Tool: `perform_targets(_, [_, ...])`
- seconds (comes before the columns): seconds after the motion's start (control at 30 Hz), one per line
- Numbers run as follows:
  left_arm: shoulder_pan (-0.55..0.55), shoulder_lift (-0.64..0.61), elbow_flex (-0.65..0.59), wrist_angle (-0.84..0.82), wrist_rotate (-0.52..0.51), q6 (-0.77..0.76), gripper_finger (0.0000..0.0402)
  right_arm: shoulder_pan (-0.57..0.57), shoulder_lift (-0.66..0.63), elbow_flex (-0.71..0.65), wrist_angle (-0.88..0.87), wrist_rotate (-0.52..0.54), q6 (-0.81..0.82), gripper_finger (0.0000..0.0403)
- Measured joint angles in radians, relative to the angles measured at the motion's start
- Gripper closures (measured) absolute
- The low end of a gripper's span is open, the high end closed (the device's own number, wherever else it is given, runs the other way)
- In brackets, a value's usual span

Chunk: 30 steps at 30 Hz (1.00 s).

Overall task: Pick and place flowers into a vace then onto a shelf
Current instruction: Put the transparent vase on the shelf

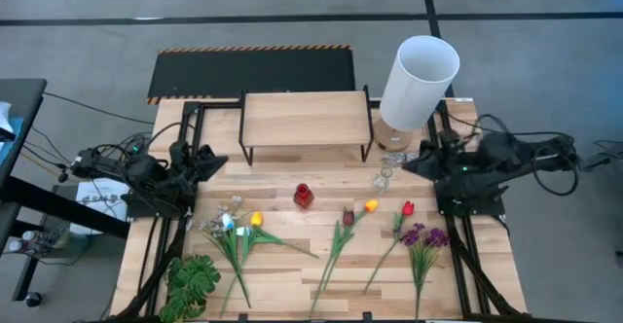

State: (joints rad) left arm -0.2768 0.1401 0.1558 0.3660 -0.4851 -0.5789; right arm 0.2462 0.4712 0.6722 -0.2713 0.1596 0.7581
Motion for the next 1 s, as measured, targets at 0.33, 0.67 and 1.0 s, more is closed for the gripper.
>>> perform_targets(0.33, [0.000, 0.000, 0.000, -0.001, 0.004, -0.003, 0.0401, 0.003, 0.214, 0.224, -0.645, 0.053, 0.297, 0.0403])
perform_targets(0.67, [0.000, 0.000, 0.000, -0.023, 0.023, -0.004, 0.0401, 0.230, 0.385, 0.236, -0.851, 0.350, 0.540, 0.0403])
perform_targets(1.0, [0.000, -0.001, 0.000, -0.068, 0.028, -0.004, 0.0401, 0.608, 0.682, 0.236, -1.035, 0.677, 1.015, 0.0403])
